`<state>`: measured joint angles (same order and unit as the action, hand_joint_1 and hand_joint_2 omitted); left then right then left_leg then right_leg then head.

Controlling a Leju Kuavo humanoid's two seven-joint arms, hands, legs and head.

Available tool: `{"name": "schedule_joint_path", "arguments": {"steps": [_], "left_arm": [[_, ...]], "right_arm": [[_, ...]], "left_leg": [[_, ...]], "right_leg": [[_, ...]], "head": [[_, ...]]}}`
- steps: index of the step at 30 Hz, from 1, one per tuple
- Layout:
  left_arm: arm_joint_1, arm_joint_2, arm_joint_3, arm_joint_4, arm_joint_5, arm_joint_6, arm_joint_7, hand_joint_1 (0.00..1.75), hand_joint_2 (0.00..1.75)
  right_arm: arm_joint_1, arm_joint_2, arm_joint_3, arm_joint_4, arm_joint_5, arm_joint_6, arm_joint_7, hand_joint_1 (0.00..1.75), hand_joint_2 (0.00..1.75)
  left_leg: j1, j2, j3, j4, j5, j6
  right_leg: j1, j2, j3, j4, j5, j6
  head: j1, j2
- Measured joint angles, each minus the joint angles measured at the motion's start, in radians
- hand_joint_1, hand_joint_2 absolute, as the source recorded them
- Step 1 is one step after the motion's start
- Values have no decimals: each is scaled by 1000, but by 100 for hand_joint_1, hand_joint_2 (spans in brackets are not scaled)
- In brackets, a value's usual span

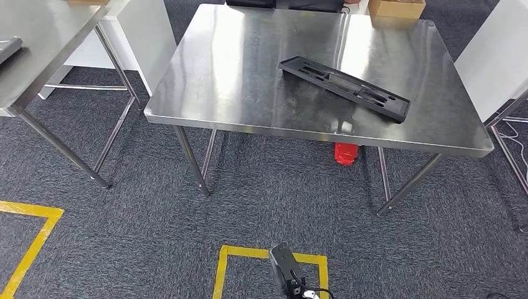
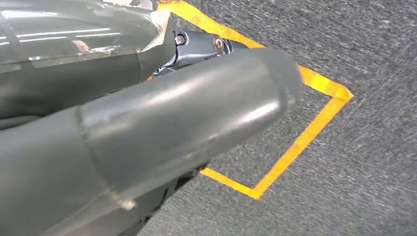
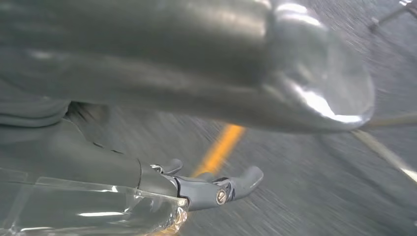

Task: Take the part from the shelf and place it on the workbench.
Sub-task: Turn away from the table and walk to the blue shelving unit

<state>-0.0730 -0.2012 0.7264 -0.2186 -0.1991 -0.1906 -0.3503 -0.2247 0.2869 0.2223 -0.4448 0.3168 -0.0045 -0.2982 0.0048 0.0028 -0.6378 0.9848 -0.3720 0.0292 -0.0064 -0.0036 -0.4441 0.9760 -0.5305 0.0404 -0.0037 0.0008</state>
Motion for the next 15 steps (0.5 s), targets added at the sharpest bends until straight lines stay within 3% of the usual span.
{"name": "schedule_joint_path", "arguments": {"steps": [2,3,4,5,7,8,9,10,11,13,15], "left_arm": [[1,0,1,0,-10,2,1,0,0],[1,0,2,0,-17,4,1,0,0],[2,0,2,0,-22,5,0,0,0],[3,0,2,0,-27,7,-1,0,0],[3,0,3,0,-37,9,-6,0,0],[3,0,4,0,-42,11,-8,0,0],[3,-1,4,0,-46,11,-9,0,0],[3,-1,4,0,-49,8,-10,0,0],[3,-1,4,0,-54,6,-11,0,0],[2,-1,3,0,-67,5,-8,0,0],[-1,-1,1,0,-77,3,-3,0,0]], "right_arm": [[5,1,-24,44,-16,39,56,0,0],[8,2,-32,65,-11,51,87,0,0],[12,5,-35,82,2,63,121,0,0],[16,10,-35,97,19,76,150,0,0],[26,19,-31,120,58,116,181,0,0],[30,23,-27,129,72,135,185,0,0],[34,28,-22,138,79,153,189,0,0],[36,31,-20,146,72,171,195,0,0],[36,34,-19,152,58,191,203,0,0],[35,38,-27,160,16,227,224,0,0],[32,39,-41,165,-20,249,239,0,0]], "left_leg": [[0,0,-4,-1,15,-10],[1,-1,-8,2,13,-15],[3,-3,-16,15,-7,-21],[5,-4,-26,44,-45,-26],[8,-5,-56,162,-152,-35],[8,-5,-68,229,-189,-38],[9,-5,-72,280,-206,-40],[9,-5,-60,297,-199,-41],[11,-5,-29,276,-176,-41],[13,-6,73,146,-139,-36],[10,-10,148,32,-141,-28]], "right_leg": [[3,1,3,-26,-3,-13],[-1,-1,-5,-24,3,-21],[-4,-3,-11,-23,12,-33],[-8,-4,-19,-23,23,-45],[-6,-6,-38,-20,44,-59],[-4,-8,-50,-18,53,-60],[-2,-9,-64,-14,61,-59],[-1,-10,-78,-8,67,-58],[-1,-11,-91,-1,72,-56],[0,-11,-112,13,79,-49],[3,-12,-122,19,90,-38]], "head": [[-2,0],[-2,0],[-4,0],[-6,0],[-9,0],[-9,0],[-9,0],[-9,0],[-9,0],[-9,0],[-8,0]]}}
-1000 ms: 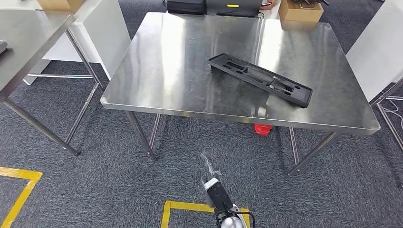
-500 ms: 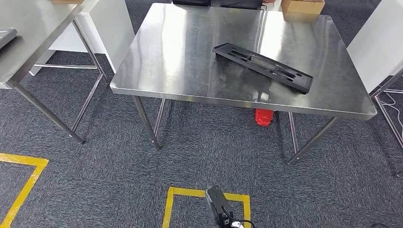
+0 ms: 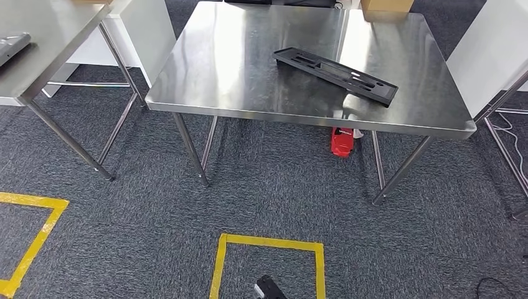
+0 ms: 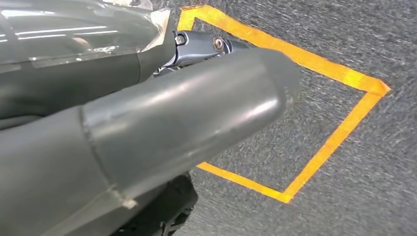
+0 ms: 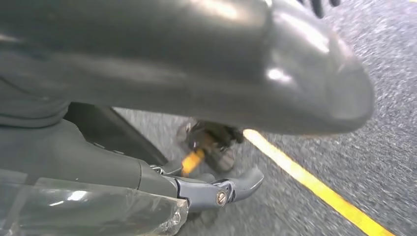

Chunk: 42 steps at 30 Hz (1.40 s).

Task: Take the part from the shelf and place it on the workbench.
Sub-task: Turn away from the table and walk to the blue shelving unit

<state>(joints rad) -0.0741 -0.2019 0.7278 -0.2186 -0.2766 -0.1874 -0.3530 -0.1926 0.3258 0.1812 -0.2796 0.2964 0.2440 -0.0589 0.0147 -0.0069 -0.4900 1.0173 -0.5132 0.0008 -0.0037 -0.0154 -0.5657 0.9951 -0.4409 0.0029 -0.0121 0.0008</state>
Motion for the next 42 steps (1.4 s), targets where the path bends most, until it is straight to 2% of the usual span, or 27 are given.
{"name": "schedule_joint_path", "arguments": {"steps": [1,4,6,8,9,10,11,12,14,16,17,19,20,23,24,25,26,28,30,32,34,35,36,37,39,40,42], "left_arm": [[-1,0,0,0,-1,-4,1,0,0],[-3,-1,0,0,-1,-11,1,0,0],[-7,-2,0,1,-1,-11,1,0,0],[-10,-2,0,1,-3,-10,2,0,0],[-11,-2,0,1,-8,-6,4,0,0],[-11,-2,-1,1,-12,-1,6,0,0],[-11,-2,-1,1,-17,3,8,0,0],[-11,-2,-2,1,-22,7,11,0,0],[-12,-3,-4,1,-31,12,19,0,0],[-14,-3,-8,2,-39,15,27,0,0],[-15,-3,-10,2,-42,15,28,0,0],[-17,-3,-13,2,-47,13,33,0,0],[-17,-3,-15,3,-51,12,37,0,0],[-20,-3,-21,4,-57,7,42,0,0],[-23,-3,-23,5,-60,6,42,0,0],[-26,-3,-27,5,-63,6,43,0,0],[-29,-3,-29,5,-64,6,44,0,0],[-34,-3,-31,5,-66,6,46,0,0],[-38,-4,-31,5,-66,6,47,0,0],[-42,-4,-31,5,-66,6,47,0,0],[-45,-5,-31,5,-66,5,47,0,0],[-45,-5,-31,5,-66,5,47,0,0],[-46,-6,-31,6,-66,5,47,0,0],[-46,-7,-31,6,-66,4,47,0,0],[-46,-7,-31,6,-66,4,47,0,0],[-46,-7,-31,6,-66,3,47,0,0],[-46,-7,-31,6,-66,3,47,0,0]], "right_arm": [[-2,0,-6,3,-10,6,4,0,0],[-5,1,-17,12,-18,15,9,0,0],[-4,0,-25,18,-18,15,10,0,0],[-4,-1,-31,22,-19,15,10,0,0],[-4,-2,-33,24,-21,15,10,0,0],[-4,-3,-34,26,-24,15,10,0,0],[-4,-4,-37,27,-30,16,10,0,0],[-4,-5,-41,28,-36,16,10,0,0],[-5,-6,-51,30,-50,16,11,0,0],[-8,-6,-61,30,-64,17,12,0,0],[-9,-7,-66,30,-69,17,13,0,0],[-8,-8,-73,33,-73,16,13,0,0],[-7,-9,-77,35,-75,15,14,0,0],[-7,-10,-84,37,-75,6,10,0,0],[-7,-11,-84,37,-72,3,8,0,0],[-7,-12,-84,37,-71,0,7,0,0],[-7,-14,-84,37,-70,-1,7,0,0],[-7,-15,-84,37,-70,-3,7,0,0],[-8,-16,-84,37,-70,-3,6,0,0],[-11,-15,-84,37,-69,-3,6,0,0],[-13,-15,-84,38,-69,-3,6,0,0],[-13,-15,-85,39,-69,-3,6,0,0],[-11,-16,-85,39,-69,-3,6,0,0],[-10,-17,-85,40,-69,-3,6,0,0],[-8,-19,-85,41,-69,-3,6,0,0],[-8,-21,-85,41,-69,-3,6,0,0],[-8,-23,-85,42,-69,-3,6,0,0]], "left_leg": [[-4,-1,11,-22,-7,4],[-8,3,-7,-35,16,28],[-6,9,-34,-42,41,45],[-6,12,-67,-41,65,51],[-7,14,-84,-41,79,51],[-7,16,-101,-40,93,50],[-7,18,-118,-39,107,48],[-6,19,-135,-37,121,45],[-7,19,-165,-31,146,35],[-9,19,-181,-28,170,24],[-9,20,-184,-30,182,18],[-5,19,-190,-33,192,6],[-1,18,-196,-19,166,0],[5,13,-225,130,-2,-14],[6,11,-231,197,-37,-17],[7,10,-231,250,-44,-20],[8,10,-218,275,-27,-21],[11,9,-144,224,28,-20],[11,5,-32,83,19,-13],[5,1,25,-10,-15,-5],[1,5,12,-30,-11,9],[1,8,-1,-35,-2,18],[2,10,-16,-39,11,30],[2,13,-31,-40,27,39],[-2,16,-67,-39,57,46],[-4,17,-86,-38,73,47],[-6,20,-123,-36,103,44]], "right_leg": [[0,-1,-3,0,7,7],[-1,1,-16,5,14,25],[0,5,-41,61,-48,20],[-2,8,-73,178,-142,10],[-3,9,-80,235,-168,12],[-5,9,-74,270,-169,20],[-7,10,-55,276,-149,32],[-9,10,-24,253,-121,45],[-10,10,82,118,-96,54],[-5,12,165,-21,-121,41],[0,13,179,-55,-133,33],[-3,12,164,-55,-124,14],[-6,10,155,-53,-112,1],[-7,3,115,-52,-72,-26],[-5,1,100,-50,-59,-28],[-4,-1,83,-46,-46,-27],[-3,-2,65,-40,-35,-25],[-4,-2,28,-24,-16,-17],[-3,-2,2,-9,-5,-5],[-1,-4,-11,-1,9,9],[0,-5,-27,4,23,23],[0,-3,-40,15,12,24],[1,-1,-55,39,-17,22],[-1,2,-72,83,-65,14],[-2,6,-101,204,-154,5],[-2,8,-105,259,-172,9],[-2,8,-72,288,-140,29]], "head": [[0,0],[0,0],[5,0],[10,0],[10,0],[10,0],[11,0],[11,0],[11,0],[9,0],[8,0],[6,0],[5,0],[-1,0],[-2,0],[-2,0],[-2,0],[-3,0],[-3,0],[-2,0],[-1,0],[0,0],[3,0],[7,0],[12,0],[14,0],[15,0]]}}
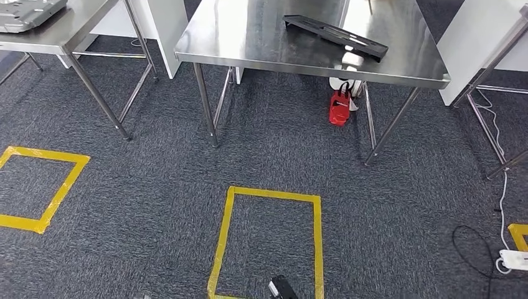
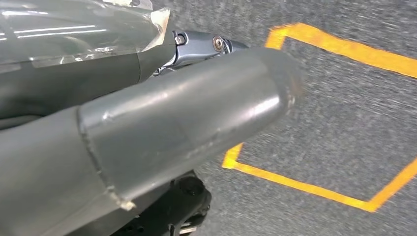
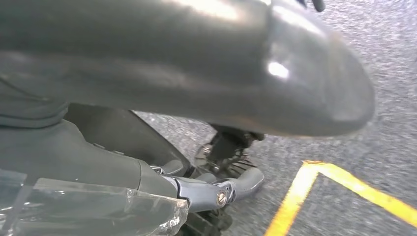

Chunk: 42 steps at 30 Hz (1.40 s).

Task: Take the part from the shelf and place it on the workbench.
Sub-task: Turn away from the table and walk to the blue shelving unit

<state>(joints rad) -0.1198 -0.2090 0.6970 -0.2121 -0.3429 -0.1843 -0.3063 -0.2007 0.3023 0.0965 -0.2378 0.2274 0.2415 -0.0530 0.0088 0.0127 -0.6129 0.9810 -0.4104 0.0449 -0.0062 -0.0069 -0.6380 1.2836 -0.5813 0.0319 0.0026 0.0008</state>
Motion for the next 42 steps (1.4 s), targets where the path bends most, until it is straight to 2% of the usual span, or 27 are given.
{"name": "schedule_joint_path", "arguments": {"steps": [2,4,5,6,7,8,9,10,12,13,14,15,16,17,19,21,23,24,26,28,29,30,31,33,35,39,42], "left_arm": [[0,0,0,0,0,0,0,0,0],[-1,-2,0,0,0,0,0,0,0],[-1,-2,0,0,0,0,0,0,0],[-1,-2,0,0,0,0,0,0,0],[0,-2,0,0,0,0,0,0,0],[1,-2,0,1,0,0,0,0,0],[3,-1,0,1,0,0,0,0,0],[4,0,0,2,0,0,1,0,0],[5,0,0,2,0,0,1,0,0],[5,1,0,2,0,0,1,0,0],[4,1,0,2,0,0,1,0,0],[4,1,0,2,0,0,1,0,0],[4,1,0,2,0,0,1,0,0],[4,1,0,2,-1,-2,2,0,0],[1,0,-3,2,-9,-7,8,0,0],[-1,-1,-12,2,-21,-9,21,0,0],[1,-5,-19,2,-25,-7,29,0,0],[2,-7,-21,3,-26,-6,30,0,0],[5,-9,-24,3,-31,-5,33,0,0],[11,-10,-28,3,-35,-5,38,0,0],[15,-10,-29,3,-35,-6,39,0,0],[19,-11,-29,3,-35,-6,39,0,0],[22,-11,-29,3,-34,-8,39,0,0],[25,-14,-29,3,-33,-10,39,0,0],[24,-16,-29,4,-33,-12,39,0,0],[25,-16,-29,4,-33,-12,39,0,0],[25,-16,-29,5,-33,-12,39,0,0]], "right_arm": [[-1,-1,0,0,0,0,0,0,0],[-5,-1,0,0,0,0,0,0,0],[-7,-1,0,0,0,0,0,0,0],[-7,-1,0,0,0,0,0,0,0],[-6,-1,0,0,0,0,0,0,0],[-5,-1,0,1,0,0,0,0,0],[-4,0,0,1,0,0,0,0,0],[-3,1,0,1,0,0,0,0,0],[-3,2,0,1,0,0,0,0,0],[-3,3,0,2,0,0,0,0,0],[-3,2,0,2,0,0,0,0,0],[-3,2,0,2,0,0,0,0,0],[-3,2,0,2,0,-1,-1,0,0],[-3,2,0,1,-5,-9,-10,0,0],[-2,0,-9,0,-32,-55,-68,0,0],[-6,-13,-36,0,-75,-107,-155,0,0],[-11,-38,-71,-1,-105,-119,-197,0,0],[-10,-48,-85,-1,-111,-118,-202,0,0],[-5,-64,-105,-1,-117,-117,-207,0,0],[3,-71,-118,-1,-121,-121,-211,0,0],[7,-74,-123,0,-123,-123,-213,0,0],[12,-76,-127,0,-125,-125,-214,0,0],[15,-78,-131,0,-127,-126,-216,0,0],[17,-82,-138,0,-129,-126,-217,0,0],[17,-84,-141,0,-129,-126,-218,0,0],[22,-86,-144,0,-130,-126,-218,0,0],[21,-87,-148,0,-130,-126,-218,0,0]], "left_leg": [[-1,1,-32,1,28,-7],[-4,0,-48,3,55,-17],[-4,0,-50,1,67,-22],[-4,0,-51,-1,80,-29],[-1,0,-52,-5,89,-35],[2,-1,-56,0,79,-41],[4,-3,-64,19,45,-46],[7,-6,-73,56,-9,-50],[9,-9,-93,179,-126,-58],[9,-10,-98,242,-153,-62],[11,-11,-95,287,-149,-64],[12,-11,-78,301,-123,-65],[13,-11,-46,283,-93,-65],[15,-11,3,232,-73,-65],[13,-15,107,89,-95,-61],[4,-18,151,11,-126,-48],[0,-13,138,2,-117,-27],[-1,-11,130,0,-108,-15],[-1,-5,109,-2,-90,2],[-2,-3,85,-1,-73,7],[-3,-2,74,0,-65,6],[-3,-1,65,0,-58,5],[-3,-1,61,1,-52,2],[-5,-2,55,3,-43,-5],[-10,-1,49,7,-37,-13],[-6,-1,41,9,-29,-4],[0,-3,41,4,-20,-18]], "right_leg": [[1,0,96,-101,40,8],[7,1,218,-273,23,-5],[10,1,253,-329,9,-13],[14,2,268,-360,4,-20],[9,2,260,-356,11,-27],[5,1,251,-354,22,-35],[1,-1,241,-353,35,-45],[-3,-3,227,-353,49,-53],[1,-6,197,-351,75,-61],[3,-8,182,-348,88,-61],[4,-9,164,-343,100,-59],[5,-10,143,-334,110,-56],[4,-10,122,-324,119,-52],[3,-10,101,-313,125,-48],[5,-10,73,-293,134,-36],[6,-11,60,-285,147,-23],[5,-10,50,-279,153,-11],[4,-8,39,-261,141,-9],[0,-3,-3,-166,78,-13],[-1,0,-46,-37,8,-15],[-2,0,-48,-4,-8,-12],[-2,0,-28,-13,-7,-6],[-2,0,13,-63,7,1],[-2,0,113,-219,46,7],[2,1,161,-313,64,1],[5,1,158,-324,70,-12],[10,0,155,-324,75,-21]], "head": [[0,0],[-2,0],[-3,0],[-4,0],[-7,0],[-8,0],[-10,0],[-12,0],[-16,0],[-17,0],[-17,0],[-18,0],[-18,0],[-18,0],[-18,0],[-18,0],[-17,0],[-16,0],[-10,0],[-5,0],[-5,0],[-5,0],[-5,0],[-5,0],[-5,0],[-6,0],[-6,0]]}}
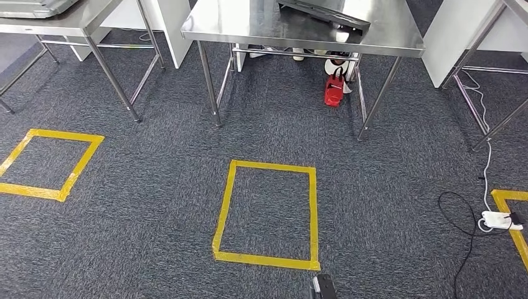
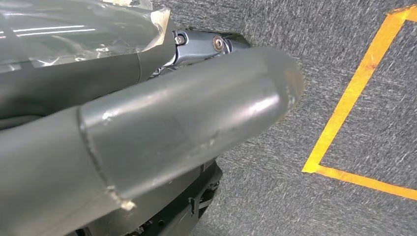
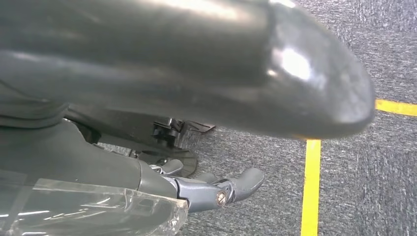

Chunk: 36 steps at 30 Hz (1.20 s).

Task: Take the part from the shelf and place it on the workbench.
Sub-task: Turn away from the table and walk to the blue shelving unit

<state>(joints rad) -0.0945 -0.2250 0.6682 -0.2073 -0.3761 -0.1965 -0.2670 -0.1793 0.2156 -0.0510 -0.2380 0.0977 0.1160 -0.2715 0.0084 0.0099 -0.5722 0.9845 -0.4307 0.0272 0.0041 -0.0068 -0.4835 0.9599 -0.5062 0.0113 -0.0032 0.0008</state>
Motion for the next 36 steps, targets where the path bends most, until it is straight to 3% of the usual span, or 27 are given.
{"name": "schedule_joint_path", "arguments": {"steps": [6,20,24,25,27,30,31,32,33,34,35,36], "left_arm": [[0,0,-2,1,-6,-3,4,0,0],[0,0,-20,5,-19,0,25,0,0],[0,2,-18,5,-10,-2,26,0,0],[0,2,-18,5,-9,-2,25,0,0],[0,0,-18,5,-9,-3,25,0,0],[0,-1,-18,6,-9,-3,26,0,0],[1,-1,-18,7,-9,-2,27,0,0],[2,-1,-18,7,-9,-2,28,0,0],[3,-1,-17,8,-7,-2,28,0,0],[4,-1,-17,8,-6,-2,28,0,0],[4,-1,-17,8,-4,-2,28,0,0],[4,0,-16,9,-2,-1,28,0,0]], "right_arm": [[0,0,-4,0,-4,0,-3,0,0],[2,-3,-28,0,-25,-38,-15,0,0],[3,-4,-39,0,-41,-76,-21,0,0],[3,-4,-43,0,-44,-85,-24,0,0],[3,-6,-50,0,-49,-96,-29,0,0],[7,-11,-55,0,-52,-102,-31,0,0],[10,-14,-57,0,-53,-106,-32,0,0],[12,-16,-60,0,-55,-112,-32,0,0],[15,-18,-64,0,-57,-120,-34,0,0],[16,-20,-68,0,-61,-127,-36,0,0],[15,-20,-72,0,-66,-134,-40,0,0],[13,-20,-76,0,-71,-140,-44,0,0]], "left_leg": [[2,-1,0,-5,7,-10],[-4,0,-1,-5,8,-11],[-8,-1,-6,3,6,3],[-4,0,-4,-5,11,8],[2,7,1,-25,22,15],[6,22,-5,-34,31,19],[6,27,-8,-34,33,17],[8,33,-11,-33,35,13],[11,40,-14,-31,36,9],[15,47,-17,-28,37,4],[17,55,-19,-21,37,-4],[18,62,-22,-13,33,-14]], "right_leg": [[3,0,-3,2,3,-4],[3,0,-7,4,3,-4],[-11,-1,-5,0,8,6],[-7,-1,-5,1,8,8],[-4,1,-23,34,-15,8],[-13,4,-112,215,-104,5],[-18,4,-136,268,-122,10],[-24,3,-144,285,-123,19],[-30,2,-131,262,-108,33],[-37,-6,-100,204,-82,48],[-44,-27,-61,130,-55,61],[-46,-50,-33,70,-32,68]], "head": [[0,0],[0,0],[-1,0],[-1,0],[1,0],[5,0],[5,0],[5,0],[5,0],[5,0],[6,0],[7,0]]}}
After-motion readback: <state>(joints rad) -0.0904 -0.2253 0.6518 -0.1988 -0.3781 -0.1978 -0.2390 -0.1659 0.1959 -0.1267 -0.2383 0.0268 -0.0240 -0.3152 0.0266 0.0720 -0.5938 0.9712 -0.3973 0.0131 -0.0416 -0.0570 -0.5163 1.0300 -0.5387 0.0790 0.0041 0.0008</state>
